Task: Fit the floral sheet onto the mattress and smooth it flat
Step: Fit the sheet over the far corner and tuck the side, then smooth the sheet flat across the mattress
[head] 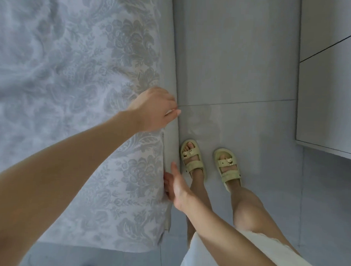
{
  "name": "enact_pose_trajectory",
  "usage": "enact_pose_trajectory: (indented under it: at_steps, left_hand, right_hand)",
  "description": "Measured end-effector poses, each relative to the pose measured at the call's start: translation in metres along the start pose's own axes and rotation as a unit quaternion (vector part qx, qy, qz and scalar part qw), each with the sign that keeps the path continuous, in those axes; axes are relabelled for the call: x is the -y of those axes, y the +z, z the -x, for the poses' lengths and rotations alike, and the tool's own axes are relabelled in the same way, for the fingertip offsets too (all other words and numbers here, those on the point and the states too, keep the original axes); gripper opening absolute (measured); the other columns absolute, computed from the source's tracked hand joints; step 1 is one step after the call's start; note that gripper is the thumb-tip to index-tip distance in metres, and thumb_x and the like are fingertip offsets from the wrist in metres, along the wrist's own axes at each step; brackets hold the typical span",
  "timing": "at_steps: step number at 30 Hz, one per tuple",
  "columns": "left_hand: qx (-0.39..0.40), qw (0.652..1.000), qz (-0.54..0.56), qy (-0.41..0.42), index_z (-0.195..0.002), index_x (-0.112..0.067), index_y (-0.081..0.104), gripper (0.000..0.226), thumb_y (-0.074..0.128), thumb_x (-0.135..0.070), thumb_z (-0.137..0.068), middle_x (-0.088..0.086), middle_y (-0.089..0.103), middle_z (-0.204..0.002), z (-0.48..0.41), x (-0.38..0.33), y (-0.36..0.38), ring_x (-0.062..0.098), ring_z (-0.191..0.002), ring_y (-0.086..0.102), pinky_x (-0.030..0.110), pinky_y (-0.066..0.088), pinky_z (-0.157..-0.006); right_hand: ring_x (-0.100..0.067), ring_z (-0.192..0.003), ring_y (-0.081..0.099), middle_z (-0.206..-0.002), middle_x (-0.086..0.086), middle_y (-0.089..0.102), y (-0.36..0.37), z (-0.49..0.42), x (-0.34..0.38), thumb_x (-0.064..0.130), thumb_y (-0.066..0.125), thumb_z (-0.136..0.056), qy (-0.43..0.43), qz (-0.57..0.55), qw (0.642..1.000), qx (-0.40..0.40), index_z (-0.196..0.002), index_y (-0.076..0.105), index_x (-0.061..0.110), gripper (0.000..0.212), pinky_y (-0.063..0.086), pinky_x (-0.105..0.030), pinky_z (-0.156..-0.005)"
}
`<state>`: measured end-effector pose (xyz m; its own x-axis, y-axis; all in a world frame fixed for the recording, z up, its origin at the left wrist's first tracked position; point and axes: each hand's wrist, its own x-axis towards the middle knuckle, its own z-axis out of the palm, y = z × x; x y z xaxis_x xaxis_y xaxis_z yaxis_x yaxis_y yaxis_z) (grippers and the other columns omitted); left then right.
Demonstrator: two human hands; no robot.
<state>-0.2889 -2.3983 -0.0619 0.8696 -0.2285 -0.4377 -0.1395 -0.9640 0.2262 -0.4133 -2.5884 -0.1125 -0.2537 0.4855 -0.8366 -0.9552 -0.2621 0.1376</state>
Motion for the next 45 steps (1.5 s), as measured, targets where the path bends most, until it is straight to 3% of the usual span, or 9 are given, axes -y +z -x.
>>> enact_pose_trajectory:
  at_steps: [7, 17, 24, 30, 33, 36, 38, 42, 45]
  left_hand:
    - [-0.135, 0.974, 0.087, -0.159, -0.087, -0.008, 0.07, 0.046, 0.032, -0.033, -0.093, 0.004, 0.07, -0.09, 0.088, -0.027, 0.001, 0.026, -0.086, 0.062, 0.036, 0.045, -0.083]
    - [-0.162, 0.919, 0.075, -0.35, -0.123, -0.016, 0.06, 0.036, 0.048, -0.027, -0.091, 0.005, 0.057, -0.132, 0.205, -0.113, 0.081, 0.03, -0.121, 0.053, 0.046, 0.044, -0.095]
    - [-0.086, 0.915, 0.099, -0.382, -0.143, -0.024, 0.036, 0.058, 0.026, -0.049, -0.092, 0.004, 0.032, -0.152, 0.236, -0.155, 0.123, 0.033, -0.14, 0.029, 0.054, 0.029, -0.109]
    - [-0.097, 0.917, 0.128, -0.364, -0.145, -0.027, 0.031, 0.055, 0.022, -0.045, -0.095, -0.001, 0.026, -0.154, 0.247, -0.169, 0.138, 0.027, -0.144, 0.02, 0.047, 0.021, -0.115]
    - [-0.115, 0.9, 0.207, -0.366, -0.142, -0.028, 0.039, 0.044, 0.034, -0.037, -0.099, -0.007, 0.028, -0.153, 0.253, -0.165, 0.124, 0.02, -0.144, 0.021, 0.038, 0.027, -0.113]
    - [-0.213, 0.813, 0.292, -0.456, -0.115, -0.014, 0.064, 0.029, 0.043, -0.026, -0.098, 0.0, 0.061, -0.123, 0.272, -0.16, 0.099, 0.024, -0.115, 0.053, 0.032, 0.043, -0.082]
    - [-0.264, 0.739, 0.302, -0.541, -0.083, -0.007, 0.062, 0.028, 0.043, -0.022, -0.097, 0.008, 0.061, -0.089, 0.291, -0.151, 0.094, 0.027, -0.083, 0.055, 0.031, 0.037, -0.064]
    - [-0.265, 0.601, 0.373, -0.656, -0.066, -0.006, 0.043, 0.036, 0.04, -0.025, -0.096, 0.011, 0.05, -0.066, 0.328, -0.132, 0.111, 0.023, -0.056, 0.042, 0.031, 0.029, -0.05]
    - [-0.248, 0.527, 0.423, -0.694, -0.09, 0.005, 0.056, 0.04, 0.04, -0.031, -0.096, 0.024, 0.062, -0.091, 0.346, -0.126, 0.13, 0.035, -0.078, 0.056, 0.037, 0.042, -0.064]
  right_hand:
    - [-0.027, -0.112, 0.059, -0.121, -0.014, 0.063, -0.015, 0.036, -0.004, 0.033, 0.029, -0.104, -0.059, 0.146, 0.971, -0.18, -0.119, 0.058, 0.002, 0.046, 0.043, -0.037, -0.097]
    - [-0.019, -0.112, 0.058, -0.121, -0.007, 0.062, -0.004, 0.031, -0.054, 0.009, 0.047, -0.096, -0.13, 0.136, 0.969, -0.157, -0.122, 0.057, 0.01, 0.027, 0.041, -0.034, -0.107]
    - [-0.008, -0.097, 0.064, -0.112, 0.001, 0.067, 0.011, 0.03, -0.075, 0.043, 0.035, -0.101, -0.158, 0.171, 0.967, -0.099, -0.121, 0.06, 0.017, 0.041, 0.054, -0.018, -0.077]
    - [-0.015, -0.106, 0.062, -0.117, 0.0, 0.066, 0.022, 0.03, -0.083, 0.069, 0.017, -0.092, -0.129, 0.263, 0.948, -0.127, -0.127, 0.058, 0.019, 0.073, 0.05, -0.026, -0.086]
    - [-0.027, -0.126, 0.048, -0.137, -0.008, 0.052, 0.033, 0.05, -0.072, 0.063, 0.018, -0.095, -0.139, 0.5, 0.819, -0.246, -0.136, 0.047, 0.012, 0.072, 0.038, -0.036, -0.1]
    - [-0.03, -0.109, 0.058, -0.119, -0.009, 0.062, 0.055, 0.073, -0.066, 0.052, 0.03, -0.097, -0.256, 0.696, 0.563, -0.365, -0.12, 0.054, 0.01, 0.054, 0.043, -0.036, -0.085]
    - [-0.028, -0.096, 0.06, -0.103, -0.005, 0.063, 0.081, 0.086, -0.07, 0.048, 0.036, -0.096, -0.32, 0.77, 0.443, -0.329, -0.104, 0.056, 0.011, 0.042, 0.042, -0.034, -0.074]
    - [-0.023, -0.078, 0.055, -0.081, -0.001, 0.056, 0.132, 0.084, -0.077, 0.048, 0.041, -0.095, -0.302, 0.873, 0.301, -0.235, -0.083, 0.048, 0.014, 0.037, 0.032, -0.028, -0.053]
    - [-0.021, -0.072, 0.052, -0.067, 0.001, 0.048, 0.156, 0.071, -0.09, 0.061, 0.043, -0.089, -0.233, 0.923, 0.215, -0.22, -0.065, 0.041, 0.015, 0.052, 0.028, -0.025, -0.05]
